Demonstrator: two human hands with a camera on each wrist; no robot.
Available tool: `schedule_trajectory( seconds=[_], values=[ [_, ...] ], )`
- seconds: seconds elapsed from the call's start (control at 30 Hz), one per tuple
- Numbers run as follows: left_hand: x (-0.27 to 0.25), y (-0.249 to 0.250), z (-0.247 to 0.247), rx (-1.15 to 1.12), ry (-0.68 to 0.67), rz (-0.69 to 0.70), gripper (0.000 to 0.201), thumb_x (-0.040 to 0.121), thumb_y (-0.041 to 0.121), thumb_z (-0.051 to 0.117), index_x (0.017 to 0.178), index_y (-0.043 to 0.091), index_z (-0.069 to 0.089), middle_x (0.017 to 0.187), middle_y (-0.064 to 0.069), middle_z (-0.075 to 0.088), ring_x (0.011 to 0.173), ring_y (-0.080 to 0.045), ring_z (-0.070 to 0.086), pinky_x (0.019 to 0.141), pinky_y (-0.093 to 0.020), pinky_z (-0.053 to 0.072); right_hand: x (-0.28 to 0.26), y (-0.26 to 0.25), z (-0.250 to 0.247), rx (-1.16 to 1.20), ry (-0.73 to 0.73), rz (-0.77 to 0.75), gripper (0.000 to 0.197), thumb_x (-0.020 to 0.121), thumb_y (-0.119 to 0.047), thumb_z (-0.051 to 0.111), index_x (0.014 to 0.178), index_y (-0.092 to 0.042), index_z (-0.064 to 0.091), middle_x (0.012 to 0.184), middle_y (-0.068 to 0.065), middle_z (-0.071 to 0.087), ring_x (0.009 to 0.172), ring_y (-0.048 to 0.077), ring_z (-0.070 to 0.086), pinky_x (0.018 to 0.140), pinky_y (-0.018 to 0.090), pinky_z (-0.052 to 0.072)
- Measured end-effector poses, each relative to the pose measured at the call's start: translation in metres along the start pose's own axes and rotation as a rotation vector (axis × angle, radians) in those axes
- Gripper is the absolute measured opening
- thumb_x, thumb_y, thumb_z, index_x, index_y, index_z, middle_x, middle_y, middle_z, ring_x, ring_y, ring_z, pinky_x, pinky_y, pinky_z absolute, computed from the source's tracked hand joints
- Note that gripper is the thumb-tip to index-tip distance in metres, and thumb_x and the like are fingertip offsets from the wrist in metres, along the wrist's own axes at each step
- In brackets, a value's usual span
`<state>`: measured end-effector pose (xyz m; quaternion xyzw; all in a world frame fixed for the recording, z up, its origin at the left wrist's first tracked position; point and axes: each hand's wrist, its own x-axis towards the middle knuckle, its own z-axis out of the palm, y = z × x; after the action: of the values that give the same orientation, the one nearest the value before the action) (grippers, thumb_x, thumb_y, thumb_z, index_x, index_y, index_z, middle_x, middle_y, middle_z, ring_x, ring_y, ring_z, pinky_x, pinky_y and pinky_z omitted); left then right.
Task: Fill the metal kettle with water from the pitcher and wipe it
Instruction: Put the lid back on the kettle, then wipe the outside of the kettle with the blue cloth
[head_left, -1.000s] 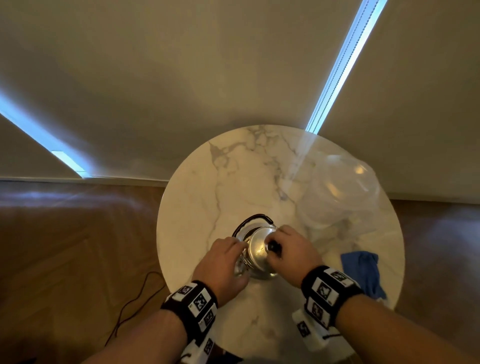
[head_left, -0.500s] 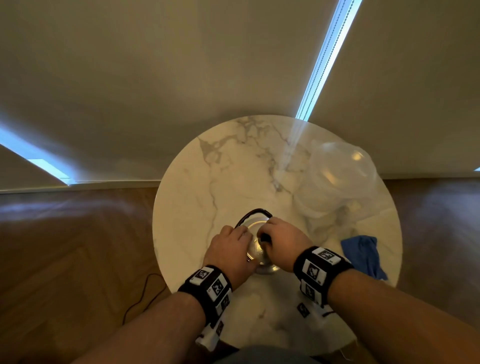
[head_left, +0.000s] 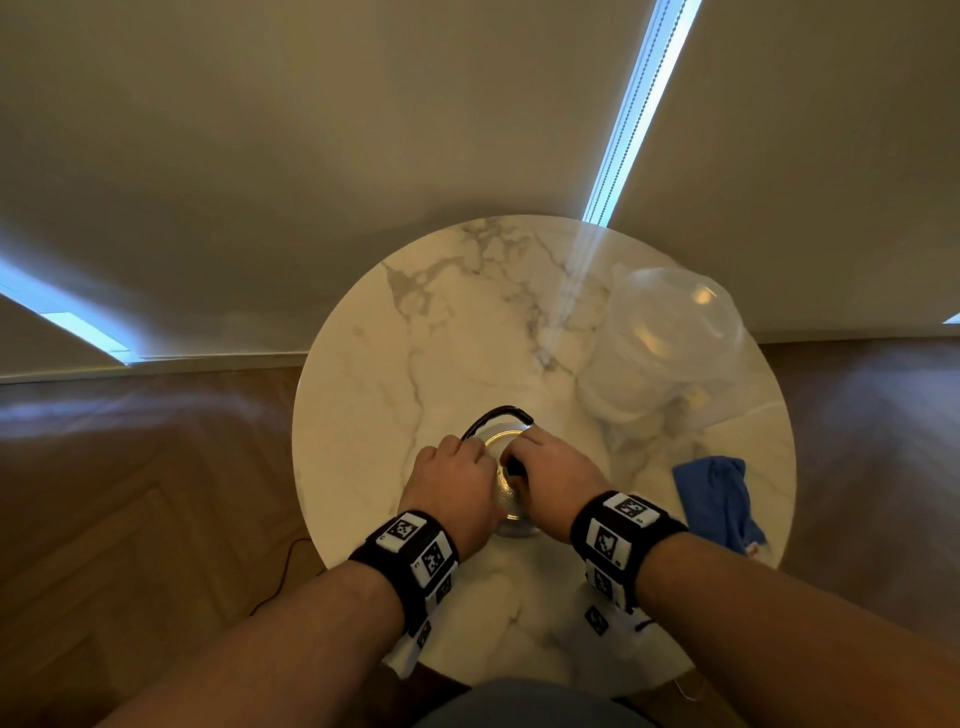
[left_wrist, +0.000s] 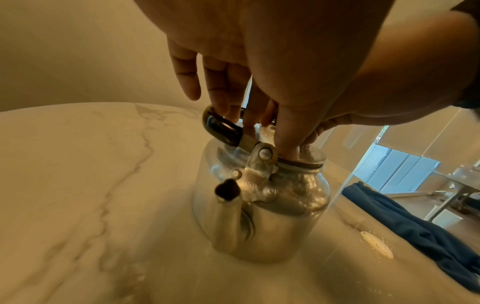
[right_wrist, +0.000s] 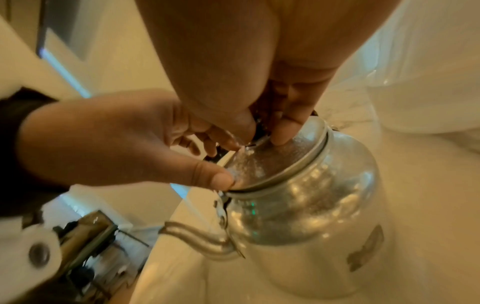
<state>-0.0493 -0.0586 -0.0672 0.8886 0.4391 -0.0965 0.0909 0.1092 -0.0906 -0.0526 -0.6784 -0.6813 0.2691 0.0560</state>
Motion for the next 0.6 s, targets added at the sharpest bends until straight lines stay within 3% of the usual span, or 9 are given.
schedule_trajectory(
  seconds=[0.23, 0.37, 0.47, 0.6],
  values=[
    [0.0, 0.009, 0.001, 0.037, -0.025, -0.055, 0.039, 0.085, 0.035, 0.063, 0.122, 0.023, 0.06, 0.131, 0.0, 0.056, 0.116, -0.024, 0.053, 0.095, -0.039, 0.043, 0.0, 0.002, 0.005, -0.029, 0.028, -0.051, 0.015, 0.095, -0.011, 0.056, 0.109, -0.015, 0.06, 0.121, 0.006, 0.059, 0.104, 0.023, 0.059, 0.086, 0.03, 0.046],
    [-0.005, 0.012, 0.007, -0.035, 0.004, -0.07, 0.045, 0.085, 0.036, 0.066, 0.127, 0.023, 0.058, 0.143, 0.002, 0.051, 0.12, -0.022, 0.054, 0.101, -0.038, 0.043, -0.004, 0.011, 0.0, 0.078, 0.049, -0.045, 0.02, 0.093, -0.013, 0.059, 0.112, -0.014, 0.067, 0.121, 0.008, 0.061, 0.108, 0.027, 0.061, 0.089, 0.035, 0.049],
    [-0.014, 0.018, 0.012, -0.134, 0.014, -0.099, 0.058, 0.083, 0.042, 0.068, 0.135, 0.02, 0.056, 0.15, 0.0, 0.05, 0.127, -0.025, 0.054, 0.107, -0.041, 0.042, -0.024, 0.028, -0.005, 0.204, 0.052, -0.019, 0.033, 0.089, -0.02, 0.067, 0.122, -0.019, 0.066, 0.116, 0.002, 0.065, 0.103, 0.02, 0.062, 0.089, 0.031, 0.05],
    [-0.03, 0.034, 0.018, -0.236, 0.148, -0.141, 0.065, 0.078, 0.039, 0.071, 0.137, 0.017, 0.056, 0.14, -0.003, 0.059, 0.125, -0.026, 0.054, 0.109, -0.045, 0.045, -0.069, 0.081, -0.004, 0.331, 0.053, 0.13, 0.035, 0.092, -0.031, 0.067, 0.125, -0.022, 0.066, 0.117, -0.003, 0.067, 0.1, 0.01, 0.062, 0.092, 0.033, 0.054]
  ],
)
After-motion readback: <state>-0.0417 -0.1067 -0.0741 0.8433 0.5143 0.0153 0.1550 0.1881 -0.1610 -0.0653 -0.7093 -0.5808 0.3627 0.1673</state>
